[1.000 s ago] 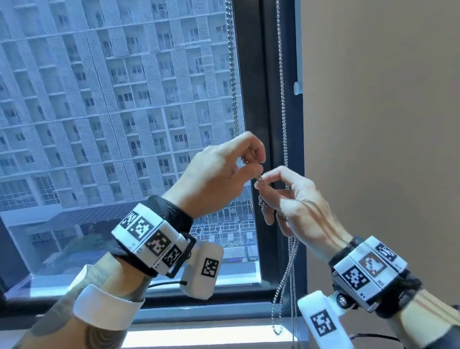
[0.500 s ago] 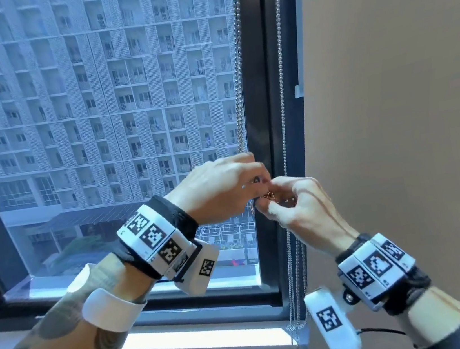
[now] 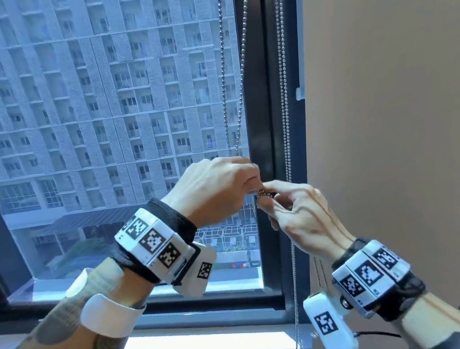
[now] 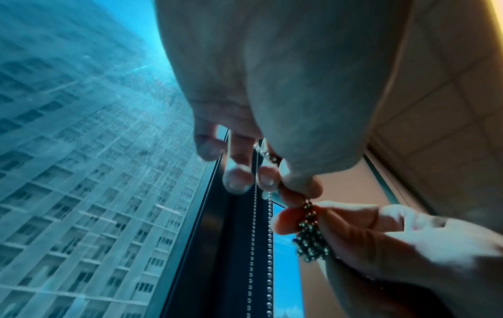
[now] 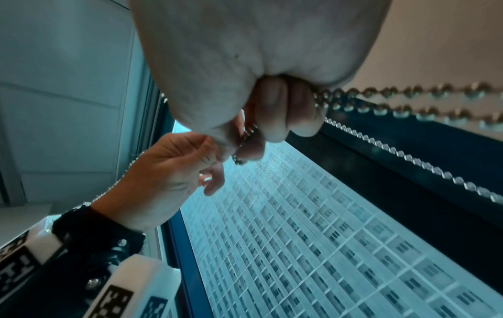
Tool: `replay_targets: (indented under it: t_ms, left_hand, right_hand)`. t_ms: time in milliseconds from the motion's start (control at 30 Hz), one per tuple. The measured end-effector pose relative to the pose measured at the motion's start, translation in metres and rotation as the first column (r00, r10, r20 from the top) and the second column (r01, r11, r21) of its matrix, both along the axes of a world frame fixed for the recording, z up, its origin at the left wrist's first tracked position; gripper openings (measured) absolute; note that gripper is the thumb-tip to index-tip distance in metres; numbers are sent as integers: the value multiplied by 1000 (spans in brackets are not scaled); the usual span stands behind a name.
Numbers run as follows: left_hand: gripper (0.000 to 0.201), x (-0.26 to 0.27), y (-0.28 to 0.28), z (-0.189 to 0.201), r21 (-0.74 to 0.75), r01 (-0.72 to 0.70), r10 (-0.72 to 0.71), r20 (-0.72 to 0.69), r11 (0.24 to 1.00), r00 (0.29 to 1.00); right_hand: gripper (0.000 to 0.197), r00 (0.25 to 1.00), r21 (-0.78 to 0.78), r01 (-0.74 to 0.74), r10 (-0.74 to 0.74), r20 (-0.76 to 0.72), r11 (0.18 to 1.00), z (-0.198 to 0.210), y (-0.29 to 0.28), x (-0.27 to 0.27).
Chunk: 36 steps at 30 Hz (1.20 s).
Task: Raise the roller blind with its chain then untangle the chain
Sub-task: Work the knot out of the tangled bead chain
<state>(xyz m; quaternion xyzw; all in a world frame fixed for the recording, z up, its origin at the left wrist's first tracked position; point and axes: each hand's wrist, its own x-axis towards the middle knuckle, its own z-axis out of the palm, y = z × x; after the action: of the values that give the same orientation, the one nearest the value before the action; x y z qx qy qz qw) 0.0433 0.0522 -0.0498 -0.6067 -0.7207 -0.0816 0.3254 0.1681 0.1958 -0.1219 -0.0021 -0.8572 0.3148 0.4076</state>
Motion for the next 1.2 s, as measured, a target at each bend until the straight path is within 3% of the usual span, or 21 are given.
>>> replay_targets:
  t_ms: [100, 300, 500, 600, 667, 700, 767, 833, 967, 1033, 1067, 1100, 1133, 1200]
  left_hand:
    - [19, 0, -1, 0, 36, 35, -33, -41, 999, 999]
    - [26, -2, -4, 3, 86, -1, -4, 58, 996, 998]
    - [34, 0, -7, 9, 158, 42, -59, 100, 987, 993]
    - [39, -2, -11, 12, 141, -20, -1, 148, 990, 989]
    - [40, -4, -14, 18, 164, 7, -43, 212, 986, 976]
    - [39, -4, -17, 22, 190, 50, -109, 313, 980, 943]
    - [33, -2, -20, 29, 262, 127, -258, 557, 957, 790]
    - [20, 2, -22, 34, 310, 179, -353, 723, 934, 594]
    - [31, 17, -18, 34, 373, 305, -446, 867, 876, 220]
    - [32, 22, -15, 33, 380, 389, -448, 889, 839, 98]
    - [31, 23, -13, 31, 366, 423, -439, 895, 829, 86]
    - [31, 24, -11, 30, 337, 440, -426, 897, 833, 119]
    - [32, 25, -9, 29, 291, 438, -407, 892, 851, 197]
    - [45, 25, -6, 25, 168, 388, -345, 825, 906, 448]
  right_hand:
    - [17, 1000, -34, -5, 5, 3, 999, -7, -2, -6]
    - [17, 1000, -65, 4, -3, 14, 998, -3, 6, -4]
    - [21, 987, -160, -158, 159, -4, 974, -6, 6, -10]
    - [4, 989, -165, -150, 148, -27, 975, -3, 9, -6]
    - [18, 981, -236, -194, 192, -34, 952, -5, 14, -2]
    - [19, 967, -320, -252, 247, -58, 913, -7, 17, -1]
    - [6, 969, -372, -247, 224, -105, 895, -10, 22, 0]
    - [12, 995, -284, -66, 40, -96, 957, -14, 29, -3]
    - [15, 983, -228, 136, -159, -89, 964, -12, 28, -9]
    - [17, 984, -159, 166, -175, -39, 973, -10, 19, -7]
    - [18, 987, -130, 158, -162, -20, 979, -9, 15, -6]
    - [18, 991, -131, 128, -131, -13, 983, -9, 12, -5]
    - [20, 997, -156, 76, -80, -16, 985, -7, 9, -2]
    - [24, 999, -232, -31, 24, -35, 972, -1, 6, 4]
